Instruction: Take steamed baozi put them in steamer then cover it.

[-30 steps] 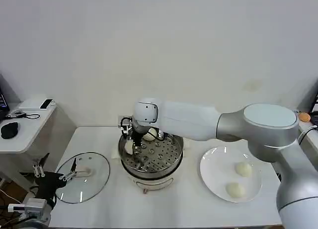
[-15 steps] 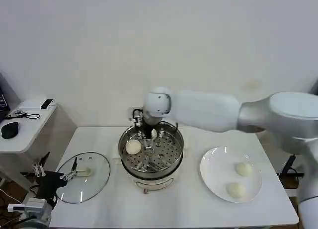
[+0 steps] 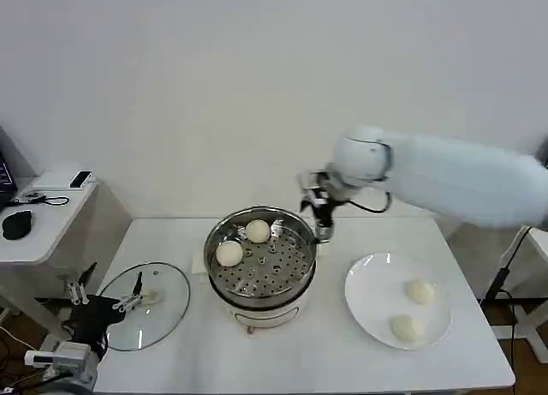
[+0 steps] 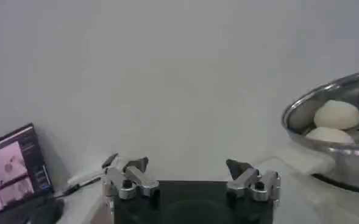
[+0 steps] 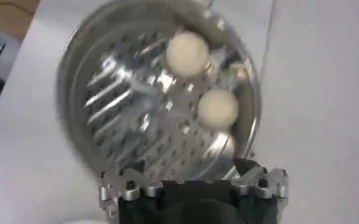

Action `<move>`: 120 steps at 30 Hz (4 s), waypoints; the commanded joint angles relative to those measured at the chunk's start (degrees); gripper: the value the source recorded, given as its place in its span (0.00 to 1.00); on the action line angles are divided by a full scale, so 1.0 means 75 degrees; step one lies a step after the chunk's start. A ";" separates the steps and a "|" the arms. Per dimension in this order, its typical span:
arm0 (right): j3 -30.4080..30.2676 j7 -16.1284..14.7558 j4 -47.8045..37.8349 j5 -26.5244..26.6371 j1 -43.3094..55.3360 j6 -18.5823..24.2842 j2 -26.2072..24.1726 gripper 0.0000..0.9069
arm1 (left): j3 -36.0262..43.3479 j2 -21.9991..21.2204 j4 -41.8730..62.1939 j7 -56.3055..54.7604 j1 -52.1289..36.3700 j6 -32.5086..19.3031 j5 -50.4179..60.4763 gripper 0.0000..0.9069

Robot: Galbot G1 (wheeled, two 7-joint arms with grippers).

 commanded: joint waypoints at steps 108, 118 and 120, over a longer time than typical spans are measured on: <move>0.2859 -0.1402 -0.0827 -0.2278 -0.1796 0.1618 -0.1776 0.70 | 0.0455 -0.0095 0.0106 -0.0004 0.0035 -0.0012 0.0363 1.00; 0.1748 -0.1157 -0.0834 -0.1739 -0.0482 0.1476 0.0433 0.70 | 0.0263 -0.0193 0.0015 -0.0005 0.0127 -0.0008 0.0366 1.00; 0.1699 -0.1116 -0.0880 -0.1704 -0.0533 0.1478 0.0779 0.70 | 0.0205 -0.0206 0.0001 -0.0005 0.0148 -0.0008 0.0361 1.00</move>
